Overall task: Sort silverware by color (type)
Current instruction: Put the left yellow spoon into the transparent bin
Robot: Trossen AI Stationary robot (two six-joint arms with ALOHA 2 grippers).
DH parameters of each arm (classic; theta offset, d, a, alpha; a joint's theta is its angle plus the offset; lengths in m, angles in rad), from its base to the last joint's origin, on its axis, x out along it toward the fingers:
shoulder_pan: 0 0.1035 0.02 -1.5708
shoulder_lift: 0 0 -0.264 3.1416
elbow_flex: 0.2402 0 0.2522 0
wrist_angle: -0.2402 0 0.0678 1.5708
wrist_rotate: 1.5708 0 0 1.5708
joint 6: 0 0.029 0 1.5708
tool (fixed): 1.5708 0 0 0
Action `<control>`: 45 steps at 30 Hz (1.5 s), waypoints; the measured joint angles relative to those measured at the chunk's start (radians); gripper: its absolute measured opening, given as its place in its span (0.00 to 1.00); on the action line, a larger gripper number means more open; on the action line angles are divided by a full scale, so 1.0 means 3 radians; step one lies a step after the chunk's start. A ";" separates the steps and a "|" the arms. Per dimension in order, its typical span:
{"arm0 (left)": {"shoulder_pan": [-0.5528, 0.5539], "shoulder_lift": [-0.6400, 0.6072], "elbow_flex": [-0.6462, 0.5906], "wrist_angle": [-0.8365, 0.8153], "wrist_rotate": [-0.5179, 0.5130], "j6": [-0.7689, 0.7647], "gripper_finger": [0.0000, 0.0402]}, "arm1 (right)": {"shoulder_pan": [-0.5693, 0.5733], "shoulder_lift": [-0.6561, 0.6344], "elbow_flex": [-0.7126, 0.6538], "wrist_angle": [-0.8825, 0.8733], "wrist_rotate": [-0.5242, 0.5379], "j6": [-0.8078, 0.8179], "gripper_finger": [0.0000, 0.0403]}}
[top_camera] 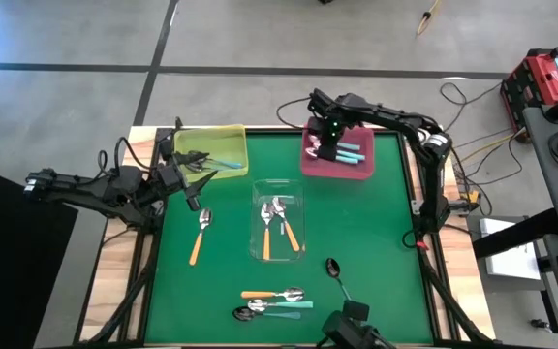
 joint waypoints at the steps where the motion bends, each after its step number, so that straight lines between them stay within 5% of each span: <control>1: 0.0000 0.0006 0.0000 0.0001 0.0001 -0.0015 0.52 | 0.0019 -0.0073 0.0000 0.0007 0.0000 0.0042 0.13; 11: 0.0000 0.0196 0.0000 0.0118 0.0001 -0.0374 0.52 | 0.0383 -0.0787 -0.0020 0.0139 -0.0199 0.0364 0.13; 22: 0.0000 0.0624 0.0053 -0.0255 0.0003 -0.1586 0.52 | 0.1109 -0.1572 -0.0484 0.0916 -0.0174 0.0482 0.13; 28: -0.0003 0.0856 0.0346 -0.0928 0.0065 -0.2264 0.52 | 0.1469 -0.1892 -0.0968 0.1375 -0.0018 0.0538 0.13; 36: -0.0093 0.1169 0.0766 -0.2059 0.0580 -0.3285 0.52 | 0.1921 -0.2215 -0.1534 0.1728 0.0540 0.0714 0.13; 45: -0.0500 0.1606 0.1036 -0.2374 0.0937 -0.3935 0.52 | 0.2235 -0.2264 -0.1816 0.1886 0.0536 0.0972 0.13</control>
